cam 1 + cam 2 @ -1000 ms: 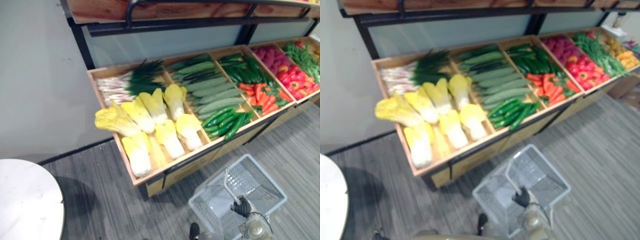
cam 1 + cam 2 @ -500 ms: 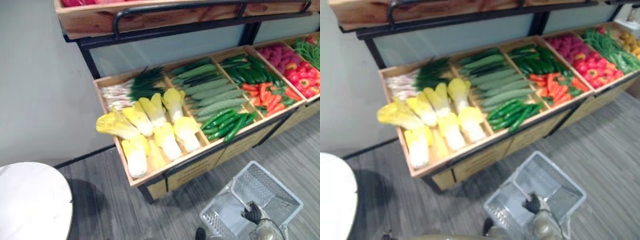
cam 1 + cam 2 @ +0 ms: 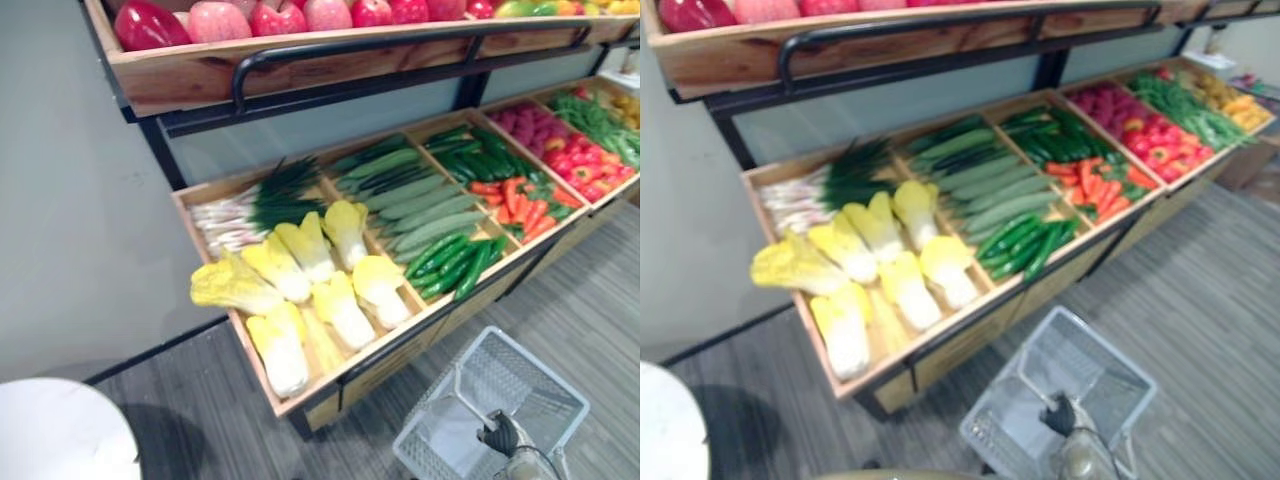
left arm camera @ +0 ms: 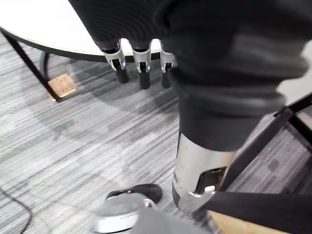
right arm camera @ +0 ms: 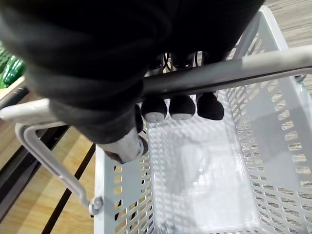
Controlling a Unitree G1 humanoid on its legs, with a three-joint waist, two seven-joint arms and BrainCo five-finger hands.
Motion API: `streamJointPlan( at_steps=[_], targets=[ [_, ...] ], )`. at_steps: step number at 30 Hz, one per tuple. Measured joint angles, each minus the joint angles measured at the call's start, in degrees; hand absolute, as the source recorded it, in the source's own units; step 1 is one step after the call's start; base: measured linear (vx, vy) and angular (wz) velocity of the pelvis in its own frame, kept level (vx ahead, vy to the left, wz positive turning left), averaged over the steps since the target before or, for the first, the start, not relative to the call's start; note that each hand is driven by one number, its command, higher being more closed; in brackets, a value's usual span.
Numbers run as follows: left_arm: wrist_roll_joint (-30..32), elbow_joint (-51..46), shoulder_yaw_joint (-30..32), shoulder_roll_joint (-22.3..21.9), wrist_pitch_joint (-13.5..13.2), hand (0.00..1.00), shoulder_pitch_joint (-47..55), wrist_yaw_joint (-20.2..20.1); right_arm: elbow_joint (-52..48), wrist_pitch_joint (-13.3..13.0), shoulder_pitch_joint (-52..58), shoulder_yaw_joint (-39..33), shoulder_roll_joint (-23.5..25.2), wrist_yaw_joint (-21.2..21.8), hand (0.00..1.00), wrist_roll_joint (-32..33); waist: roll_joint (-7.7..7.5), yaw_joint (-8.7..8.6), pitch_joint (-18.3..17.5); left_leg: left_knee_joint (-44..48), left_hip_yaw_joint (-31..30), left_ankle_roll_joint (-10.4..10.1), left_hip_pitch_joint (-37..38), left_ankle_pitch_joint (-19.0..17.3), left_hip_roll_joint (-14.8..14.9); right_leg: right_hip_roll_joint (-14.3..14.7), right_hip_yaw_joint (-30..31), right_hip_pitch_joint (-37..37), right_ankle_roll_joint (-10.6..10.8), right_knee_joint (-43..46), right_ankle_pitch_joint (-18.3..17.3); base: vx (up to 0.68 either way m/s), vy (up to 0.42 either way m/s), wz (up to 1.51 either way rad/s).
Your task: Pick vegetable in the basket
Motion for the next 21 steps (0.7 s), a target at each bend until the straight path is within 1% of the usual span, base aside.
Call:
streamJointPlan(
  at_steps=[2,5,9,12,13,15,17,18,19,21],
  targets=[
    [-0.9,-0.9,0.0,0.0,-0.3,0.0,-1.5,1.7,1.3,-0.5,-0.1,0.1,0.0,-0.9,1.0,0.0,-0.18,-0.16,-0.1,-0.7,0.2,0.1,0.3,0.0,-0.5,-0.4,-0.2,-0.2,0.0,0.0,0.0,0.05,0.067,-0.07],
    [-1.2,-0.9,-0.1,-0.2,-0.6,0.0,-2.3,3.0,2.3,-0.6,-0.1,0.9,0.0,-1.3,1.0,0.0,0.64,-0.14,-0.3,-1.3,0.3,0.2,0.3,0.1,-0.3,0.1,-0.3,-0.6,0.0,0.0,0.0,0.02,0.018,-0.03],
    [-1.6,-0.9,-1.7,-0.7,-0.9,0.0,-2.4,4.7,4.5,-0.7,-0.6,1.1,-0.2,-2.1,1.0,0.0,1.37,-0.15,-0.8,-3.9,0.6,0.0,1.4,1.6,0.5,1.1,-0.3,-1.1,0.1,0.0,-0.1,0.01,-0.031,-0.05],
    [-1.9,-2.0,-3.0,-0.8,-1.5,0.0,-2.2,6.1,6.0,-0.9,-0.7,1.0,-0.2,-3.3,1.0,0.0,1.2,-0.14,-0.8,-5.3,0.7,-0.3,2.1,2.5,0.9,1.5,-0.5,-1.0,0.0,0.1,-0.2,-0.01,-0.025,0.01],
    [-3.2,-3.0,-3.5,-0.8,-1.9,0.0,-2.2,6.8,6.2,-1.0,-0.6,1.0,-0.2,-3.5,1.0,0.0,1.1,-0.16,-0.9,-5.8,0.4,-0.3,2.1,2.8,0.9,1.6,-0.8,-1.0,0.0,0.1,-0.2,-0.03,-0.024,0.11],
    [-4.2,-6.9,-3.6,-1.2,-2.1,0.0,-1.5,7.3,6.5,-1.0,-0.2,0.4,-0.2,-3.7,1.0,0.0,0.97,-0.15,-1.0,-6.2,-0.1,-0.3,2.1,3.3,0.9,1.6,-1.5,-1.0,-0.1,0.1,-0.3,-0.03,-0.019,0.15],
    [-7.9,-16.6,-3.5,-2.5,-3.2,0.0,0.7,9.3,7.5,-0.9,0.2,-1.5,-0.2,-4.5,1.0,0.0,0.79,-0.02,-1.3,-7.3,-0.3,-0.3,2.1,4.0,0.9,1.5,-2.0,-1.1,-0.2,0.1,-0.3,-0.01,-0.01,0.12],
    [-8.5,-18.8,-3.4,-2.8,-3.5,0.0,1.3,9.7,7.7,-0.9,0.2,-2.1,-0.2,-4.6,1.0,0.0,0.8,0.02,-1.4,-7.6,-0.4,-0.3,2.1,4.2,0.9,1.5,-2.1,-1.2,-0.2,0.1,-0.3,0.0,-0.007,0.11],
    [-8.5,-23.1,-3.2,-3.3,-3.7,0.0,2.2,10.3,7.9,-0.8,0.2,-3.3,-0.2,-4.8,1.0,0.0,0.86,0.01,-1.5,-7.8,-0.7,-0.3,2.0,4.4,0.8,1.5,-2.5,-1.2,-0.2,0.1,-0.3,0.0,-0.006,0.12],
    [-8.5,-29.4,-0.9,-4.1,-4.3,0.0,2.5,11.6,7.9,-0.5,0.5,-5.3,-0.1,-5.4,1.0,-0.1,1.01,0.01,-1.6,-8.0,-1.7,-0.2,1.9,4.7,0.7,1.4,-3.2,-1.0,-0.2,0.1,-0.3,0.0,-0.009,0.17]
  ],
)
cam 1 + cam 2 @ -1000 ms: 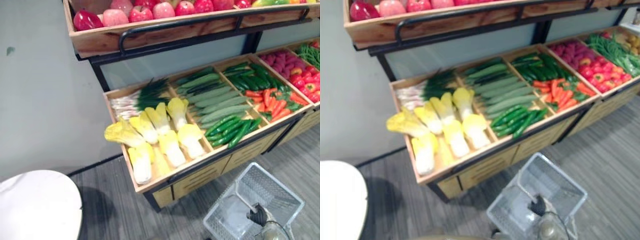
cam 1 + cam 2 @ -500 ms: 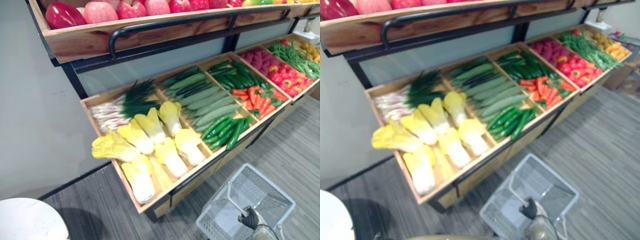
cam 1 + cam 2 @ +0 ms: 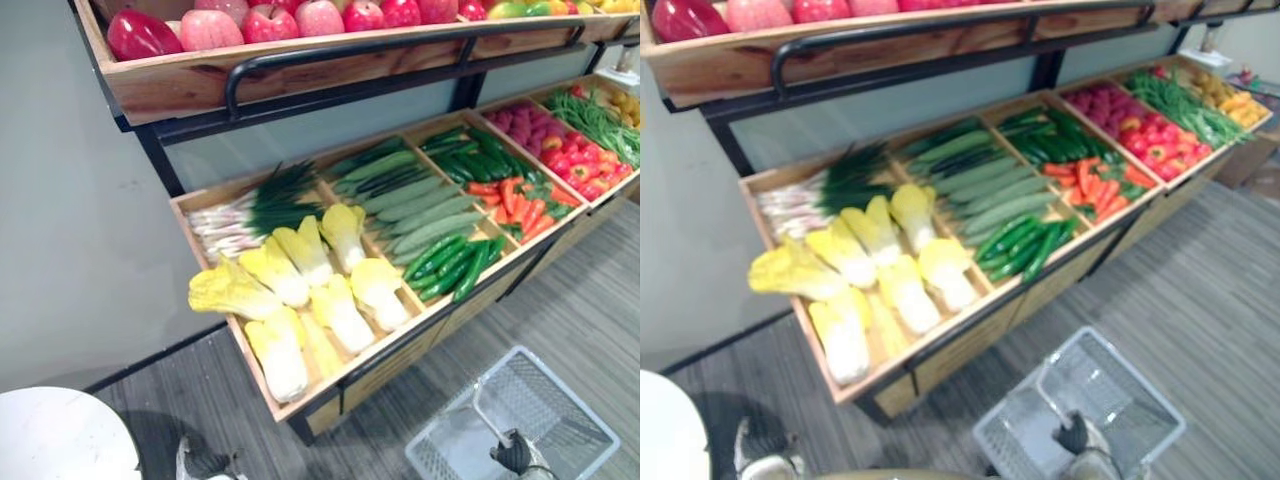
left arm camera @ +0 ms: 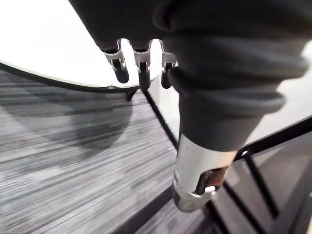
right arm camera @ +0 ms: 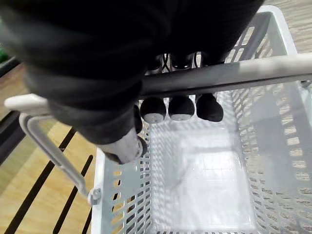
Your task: Pick vegetable in the basket
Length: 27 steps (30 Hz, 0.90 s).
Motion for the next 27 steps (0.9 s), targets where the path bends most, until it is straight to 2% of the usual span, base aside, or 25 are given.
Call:
streamJointPlan(
  at_steps=[6,12,15,20,22,27],
  targets=[
    [0.0,-14.0,4.9,-0.1,-0.5,0.0,-0.3,2.6,0.0,0.8,0.2,-1.7,0.0,0.0,1.0,-0.1,0.51,-0.02,-0.8,-0.2,-0.3,0.0,-0.1,0.4,0.0,0.0,-0.3,0.1,0.0,0.0,0.0,0.0,-0.002,0.03],
    [0.1,-25.5,4.5,-1.2,-0.5,0.0,0.0,3.0,-1.2,0.9,0.3,-1.6,0.0,0.3,1.0,-1.3,0.38,-0.03,-0.9,-0.2,-0.3,0.1,0.0,0.5,-0.1,-0.1,-0.3,0.1,0.0,0.0,0.0,0.0,0.0,0.0],
    [0.1,-29.8,0.6,-1.2,-0.6,0.0,0.3,1.6,-2.9,0.9,0.5,-1.5,0.0,0.8,1.0,-1.3,0.39,-0.08,-0.9,-0.2,-0.3,0.1,0.0,0.5,-0.1,-0.1,-0.3,0.1,0.0,0.0,0.0,0.0,0.0,0.0],
    [-2.2,-34.3,-11.9,-1.0,-1.7,0.0,0.6,-3.2,-4.3,0.9,0.0,0.8,-0.1,1.5,1.0,-2.8,0.43,-0.55,-0.9,-0.2,-0.1,0.1,0.0,0.5,-0.1,-0.1,0.0,0.0,0.1,0.0,0.1,0.0,0.0,-0.01],
    [-4.3,-34.8,-16.2,-1.0,-2.1,0.0,0.4,-5.1,-4.3,0.9,-0.9,1.7,-0.1,2.1,1.0,-3.2,0.62,-1.57,-1.0,-0.2,0.1,0.1,0.0,0.5,-0.1,-0.1,0.2,-0.2,0.1,-0.1,0.1,0.02,-0.001,-0.07],
    [-7.9,-34.8,-21.6,-1.0,-2.2,0.0,-1.1,-7.7,-4.7,1.0,-1.6,3.0,-0.4,2.2,1.0,-3.4,1.5,-1.73,-1.2,-0.2,1.9,-0.2,0.0,0.3,0.3,0.3,1.8,-1.1,0.1,-0.2,0.4,0.03,-0.002,-0.17]
  ],
)
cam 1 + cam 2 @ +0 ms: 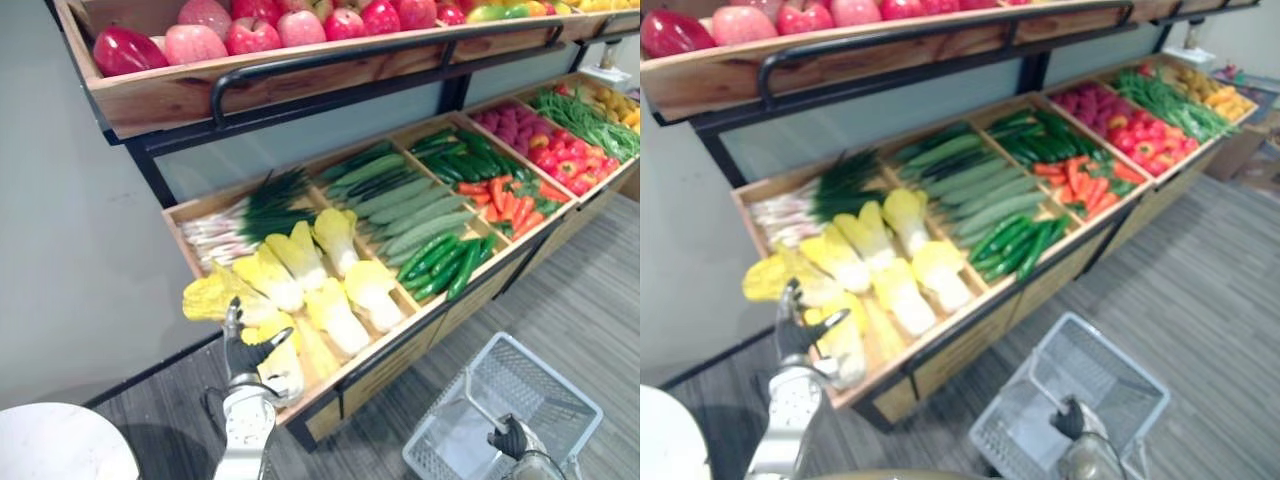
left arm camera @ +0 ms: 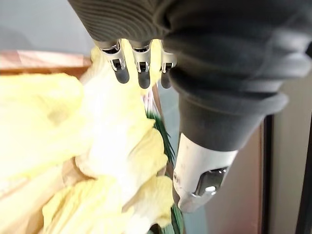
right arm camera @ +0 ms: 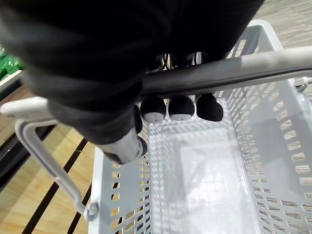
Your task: Pick vegetable in the basket
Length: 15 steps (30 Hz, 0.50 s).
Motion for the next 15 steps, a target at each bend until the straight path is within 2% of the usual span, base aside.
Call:
streamJointPlan(
  at_steps=[8,15],
  targets=[
    [-4.8,0.0,-2.5,0.0,-0.1,0.0,-0.7,-0.4,-0.4,0.9,0.0,0.4,-0.5,0.0,1.0,-0.4,0.17,-0.21,0.0,0.0,1.2,-0.4,0.0,-0.3,0.5,0.6,1.1,-0.9,-0.1,-0.1,0.1,0.02,-0.006,-0.08],
    [-4.1,0.0,-2.2,0.0,0.3,0.0,-1.5,0.7,-0.5,1.0,0.0,0.4,-0.5,0.0,1.0,-0.9,0.2,-0.25,0.0,0.0,1.2,-0.4,0.0,-0.3,0.5,0.6,1.1,-0.9,0.0,-0.3,0.1,0.0,0.0,0.0]
  ],
)
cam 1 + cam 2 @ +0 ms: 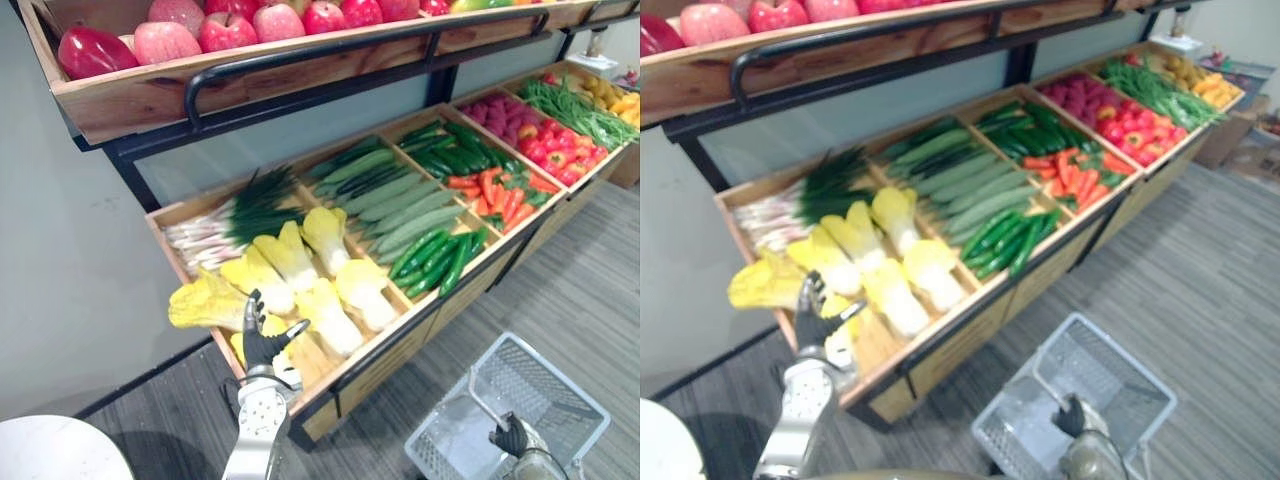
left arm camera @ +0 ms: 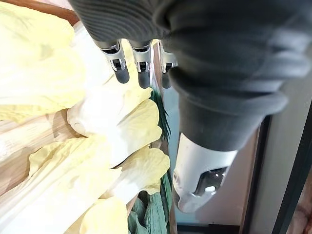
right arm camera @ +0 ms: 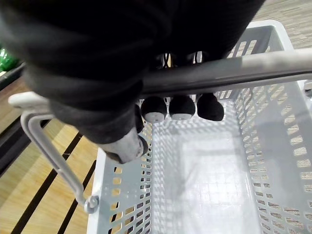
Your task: Pick vegetable in the basket
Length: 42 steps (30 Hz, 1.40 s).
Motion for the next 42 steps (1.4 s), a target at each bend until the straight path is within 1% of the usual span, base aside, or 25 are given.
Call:
streamJointPlan(
  at_steps=[2,4,5,8,10,14,17,19,29,34,36,42],
  targets=[
    [2.1,0.0,0.4,0.0,0.7,0.0,0.1,0.1,-0.1,0.0,0.0,0.0,0.0,0.0,1.0,-0.7,0.0,0.05,0.0,0.0,0.0,0.0,0.0,0.0,0.0,0.0,0.0,0.0,0.0,0.0,0.0,0.0,0.0,0.0],
    [2.5,-0.4,0.8,-0.1,0.9,0.0,0.1,0.1,-0.3,0.0,0.0,0.0,0.0,0.0,1.0,-0.7,0.0,0.06,0.0,0.0,0.0,0.0,0.0,0.0,0.0,0.0,0.0,0.0,0.0,0.1,0.0,0.0,0.0,0.0],
    [3.8,-0.8,1.1,-0.1,1.0,0.0,0.2,0.1,-0.6,0.0,0.1,0.0,0.0,0.0,1.0,-0.7,0.0,0.06,0.0,0.0,0.0,0.0,0.0,0.0,0.0,0.0,0.0,0.0,0.0,0.1,0.0,0.0,0.0,0.0],
    [5.1,-1.7,1.6,-0.1,1.0,0.0,0.2,0.2,-1.2,0.0,0.3,0.1,0.0,0.0,1.0,-0.7,0.03,0.09,0.0,0.0,-0.1,0.0,0.0,0.0,0.0,-0.1,0.0,0.0,0.0,0.1,0.0,0.0,0.0,0.0],
    [7.3,-2.0,2.1,-0.1,1.7,0.0,0.3,0.3,-1.2,-0.1,0.4,0.1,0.0,0.0,1.0,-0.7,0.05,0.14,0.0,0.0,-0.1,0.0,0.0,0.0,0.0,-0.1,-0.1,0.1,0.0,0.2,0.0,0.0,0.0,0.0],
    [11.1,-2.0,2.3,-0.2,2.1,0.0,1.6,0.3,-1.2,-0.1,0.5,0.6,0.1,0.0,1.0,-0.7,0.11,0.15,-0.1,0.0,-0.1,0.0,0.1,0.0,0.0,-0.1,-0.1,0.2,0.0,0.3,0.0,0.0,0.0,0.0],
    [14.3,-1.9,2.9,-0.6,2.9,0.0,2.6,0.9,-1.2,-0.1,1.0,0.7,0.5,0.0,1.0,-0.7,0.11,0.29,-0.1,0.0,-0.2,0.1,0.1,0.1,-0.1,-0.1,-0.2,0.3,0.0,0.4,0.0,0.0,0.0,0.0],
    [15.3,-1.8,3.6,-0.8,3.0,0.0,2.7,1.6,-1.2,-0.1,1.1,0.7,0.9,0.0,1.0,-0.7,0.11,0.31,-0.1,0.0,-0.3,0.1,0.3,0.1,0.0,-0.1,-0.3,0.5,0.0,0.4,0.0,0.0,0.0,0.0],
    [15.4,2.0,4.5,-1.9,3.4,0.0,3.7,2.3,-1.2,-0.1,2.1,1.9,2.2,-0.1,1.0,-0.8,0.11,0.46,-0.2,0.0,-0.2,0.2,0.9,0.2,0.0,-0.1,-0.3,1.0,0.0,0.0,0.0,0.0,0.0,0.0],
    [15.0,4.7,5.0,-1.9,3.5,0.0,3.7,2.3,-1.2,0.0,2.2,1.9,2.7,-0.1,1.0,-0.8,-0.04,0.4,-0.2,0.0,-0.2,0.2,0.1,0.2,0.0,0.0,-0.4,0.9,0.0,-1.1,0.4,0.01,0.0,0.0],
    [14.9,5.0,5.3,-1.9,4.0,0.0,3.7,2.3,-1.2,0.1,2.1,1.9,2.7,-0.1,1.0,-0.8,-0.07,0.4,-0.2,0.0,-0.1,0.1,0.0,0.1,0.0,0.1,-0.4,1.0,0.0,-1.6,0.7,0.04,-0.001,-0.01],
    [14.4,6.2,6.6,-1.9,4.2,0.0,3.3,2.8,-1.2,0.1,2.0,1.9,2.8,-0.1,1.0,-0.8,-0.19,0.39,-0.1,-0.1,-0.1,0.0,-0.1,0.0,0.1,0.1,-0.4,1.0,0.0,-1.7,0.8,0.01,0.0,0.0]
  ],
)
